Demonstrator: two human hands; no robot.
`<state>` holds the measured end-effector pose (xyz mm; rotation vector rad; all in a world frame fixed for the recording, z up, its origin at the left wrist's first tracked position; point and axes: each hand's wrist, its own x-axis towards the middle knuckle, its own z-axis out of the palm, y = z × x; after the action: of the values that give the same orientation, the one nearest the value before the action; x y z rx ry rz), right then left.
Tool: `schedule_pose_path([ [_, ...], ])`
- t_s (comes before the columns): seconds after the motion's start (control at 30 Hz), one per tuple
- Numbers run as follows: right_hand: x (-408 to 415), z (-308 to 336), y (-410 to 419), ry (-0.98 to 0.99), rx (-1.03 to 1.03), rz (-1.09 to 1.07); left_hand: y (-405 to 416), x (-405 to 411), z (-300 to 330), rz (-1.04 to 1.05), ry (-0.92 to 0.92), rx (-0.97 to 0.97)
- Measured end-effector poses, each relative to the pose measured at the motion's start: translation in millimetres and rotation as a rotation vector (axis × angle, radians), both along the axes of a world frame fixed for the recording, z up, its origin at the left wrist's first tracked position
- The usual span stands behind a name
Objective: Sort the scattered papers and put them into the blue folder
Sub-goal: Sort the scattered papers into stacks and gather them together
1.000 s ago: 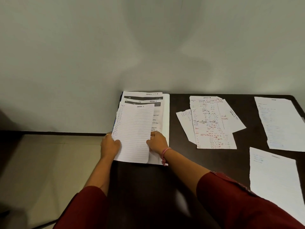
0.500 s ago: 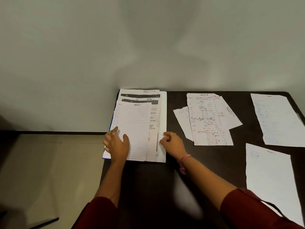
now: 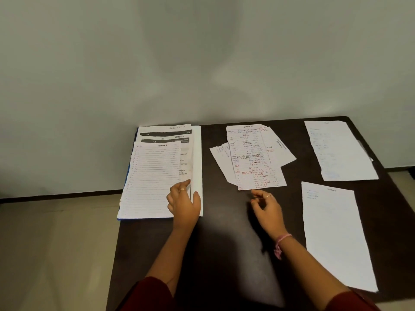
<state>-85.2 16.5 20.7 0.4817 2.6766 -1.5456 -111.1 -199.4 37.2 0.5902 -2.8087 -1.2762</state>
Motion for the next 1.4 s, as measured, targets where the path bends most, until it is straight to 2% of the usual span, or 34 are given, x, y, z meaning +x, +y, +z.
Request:
schedule_pose_path([
  [0.33, 51.9, -6.3, 113.7, -0.081, 0.071, -0.446, 75.9, 32.4, -3.9, -0.226, -0.028, -0.018],
  [0.6, 66.1, -9.8, 182.9, -0.276, 0.221, -0.517, 136.5, 57.5, -11.0, -0.398, -0.127, -0.046],
  [0.73, 66.5, -9.2, 204.9, -0.339, 0.254, -0.500, 168.0, 69.6, -18.3, -0.477, -0.223, 0.012],
  [0.9, 59.4, -9.2, 225.2, -0.354, 0.250, -0.457, 205.3, 75.3, -21.9, -0.432, -0.282, 0.122],
  [1.27, 47.8, -12.9, 246.2, -0.376, 0.274, -0.280, 279.4, 61.2, -19.3, -0.130, -0.305, 0.283],
  [1.4, 47.9, -13.5, 254.2, -0.359, 0.246, -0.231, 294.7, 54.5, -20.9, -0.118, -0.332, 0.252],
])
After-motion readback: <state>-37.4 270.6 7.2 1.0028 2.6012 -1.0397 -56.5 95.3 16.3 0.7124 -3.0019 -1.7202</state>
